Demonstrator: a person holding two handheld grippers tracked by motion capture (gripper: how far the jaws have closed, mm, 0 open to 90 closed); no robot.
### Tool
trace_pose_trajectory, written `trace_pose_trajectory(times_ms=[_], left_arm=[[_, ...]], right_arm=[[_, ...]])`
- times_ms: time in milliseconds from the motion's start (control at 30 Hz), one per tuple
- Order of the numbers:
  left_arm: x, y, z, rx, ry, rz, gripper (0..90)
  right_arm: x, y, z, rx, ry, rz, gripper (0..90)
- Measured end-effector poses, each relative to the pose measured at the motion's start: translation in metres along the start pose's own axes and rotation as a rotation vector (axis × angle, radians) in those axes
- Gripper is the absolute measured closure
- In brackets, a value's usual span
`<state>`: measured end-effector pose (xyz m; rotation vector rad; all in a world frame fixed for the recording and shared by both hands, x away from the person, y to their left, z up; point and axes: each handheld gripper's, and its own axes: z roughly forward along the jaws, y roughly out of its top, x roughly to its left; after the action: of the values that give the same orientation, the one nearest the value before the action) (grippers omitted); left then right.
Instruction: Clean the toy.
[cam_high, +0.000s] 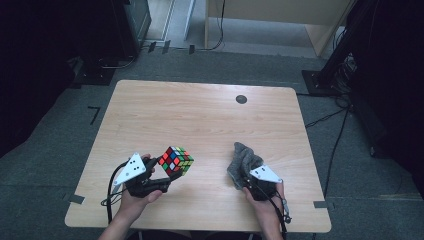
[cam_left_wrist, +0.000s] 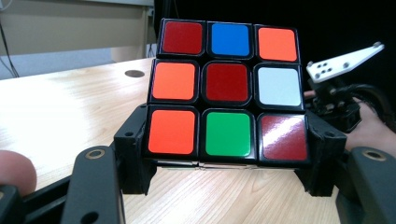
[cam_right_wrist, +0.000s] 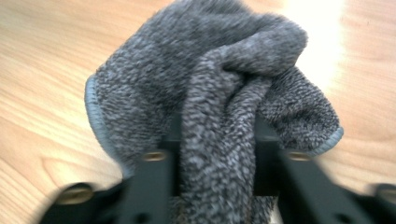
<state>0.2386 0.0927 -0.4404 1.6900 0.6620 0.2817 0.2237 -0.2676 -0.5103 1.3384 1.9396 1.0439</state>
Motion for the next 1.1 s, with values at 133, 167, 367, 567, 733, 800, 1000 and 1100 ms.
trace_pose_trajectory(times_ms=[133, 167, 367, 567, 733, 800, 1000, 1100], left_arm=[[0.003, -0.001, 0.002, 0.029, -0.001, -0.024, 34.1], [0.004, -0.001, 0.002, 0.035, 0.002, -0.03, 34.1], [0.01, 0.0, 0.004, 0.051, -0.013, -0.069, 34.0], [0.003, -0.002, 0.015, 0.079, -0.069, -0.099, 34.0], [-0.007, -0.001, 0.021, 0.088, -0.13, -0.115, 34.0], [-0.01, 0.0, 0.022, 0.096, -0.142, -0.122, 34.0], [-0.016, -0.003, 0.031, 0.136, -0.175, -0.159, 34.0], [-0.019, -0.003, 0.034, 0.158, -0.193, -0.168, 34.0]], right_arm=[[0.003, 0.008, -0.011, -0.147, 0.081, 0.003, 39.5], [0.005, 0.012, -0.015, -0.169, 0.123, 0.005, 38.6], [0.037, 0.031, -0.034, -0.282, 0.253, -0.124, 32.6], [0.071, 0.036, -0.038, -0.336, 0.349, -0.246, 26.4], [0.089, 0.031, -0.032, -0.338, 0.362, -0.319, 20.7], [0.093, 0.031, -0.032, -0.353, 0.364, -0.33, 19.3], [0.098, 0.031, -0.03, -0.356, 0.355, -0.358, 18.9], [0.099, 0.03, -0.03, -0.37, 0.325, -0.374, 20.0]])
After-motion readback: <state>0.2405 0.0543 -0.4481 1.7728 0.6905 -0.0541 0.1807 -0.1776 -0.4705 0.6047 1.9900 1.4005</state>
